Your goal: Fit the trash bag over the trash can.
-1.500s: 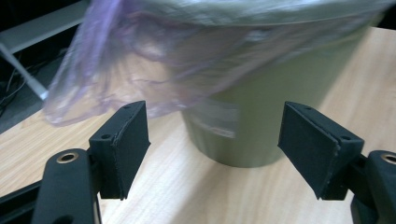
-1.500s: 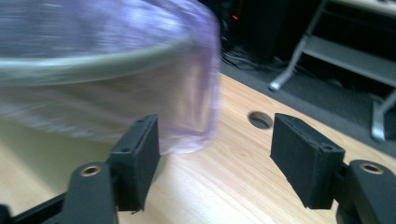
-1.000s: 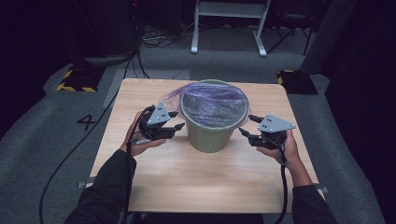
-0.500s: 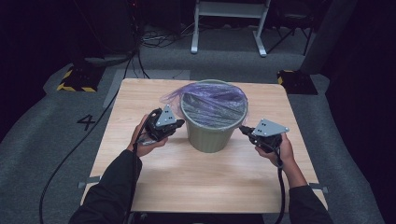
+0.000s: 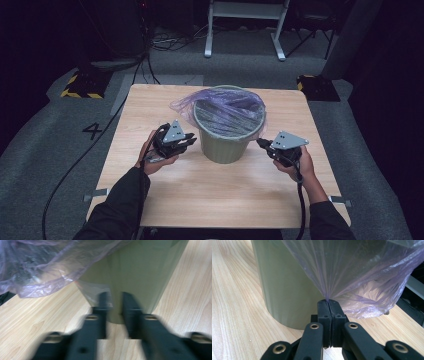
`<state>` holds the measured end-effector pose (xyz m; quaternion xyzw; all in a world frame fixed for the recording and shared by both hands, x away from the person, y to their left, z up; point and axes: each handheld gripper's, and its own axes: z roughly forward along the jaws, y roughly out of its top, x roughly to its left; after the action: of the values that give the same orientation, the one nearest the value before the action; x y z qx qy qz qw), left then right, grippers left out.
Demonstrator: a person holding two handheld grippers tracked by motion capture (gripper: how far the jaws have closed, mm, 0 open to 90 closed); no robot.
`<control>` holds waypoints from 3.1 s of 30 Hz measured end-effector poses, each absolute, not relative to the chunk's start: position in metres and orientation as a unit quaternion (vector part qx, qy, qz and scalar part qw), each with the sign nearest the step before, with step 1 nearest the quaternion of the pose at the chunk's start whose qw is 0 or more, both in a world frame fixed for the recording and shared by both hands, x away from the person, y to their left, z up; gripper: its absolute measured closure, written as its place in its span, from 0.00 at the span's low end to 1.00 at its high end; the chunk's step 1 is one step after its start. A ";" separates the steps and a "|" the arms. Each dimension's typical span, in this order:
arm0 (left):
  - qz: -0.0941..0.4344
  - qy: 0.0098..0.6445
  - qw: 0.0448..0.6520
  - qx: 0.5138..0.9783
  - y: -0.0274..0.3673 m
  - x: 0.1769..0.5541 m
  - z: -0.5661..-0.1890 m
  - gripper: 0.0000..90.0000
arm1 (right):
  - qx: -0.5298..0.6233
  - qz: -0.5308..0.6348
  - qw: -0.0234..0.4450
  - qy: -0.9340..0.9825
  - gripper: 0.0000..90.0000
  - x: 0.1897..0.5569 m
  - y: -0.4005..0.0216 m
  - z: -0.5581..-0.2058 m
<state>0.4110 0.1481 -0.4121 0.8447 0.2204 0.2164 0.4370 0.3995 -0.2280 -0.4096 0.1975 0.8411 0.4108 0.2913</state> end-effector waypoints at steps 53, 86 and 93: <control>0.255 0.179 0.371 0.875 0.129 0.424 -0.425 1.00 | 0.229 0.450 0.273 0.819 1.00 0.404 -0.226 -0.415; 0.230 0.234 0.453 0.829 0.183 0.376 -0.419 0.36 | 0.296 0.496 0.250 0.777 0.69 0.397 -0.262 -0.435; 0.215 0.251 0.510 0.794 0.204 0.372 -0.400 0.18 | 0.301 0.519 0.256 0.758 0.51 0.395 -0.278 -0.412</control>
<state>0.3717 0.2041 -0.4004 0.7943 0.2512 0.2147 0.5099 0.3946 -0.2780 -0.4116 0.3009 0.7579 0.5192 0.2561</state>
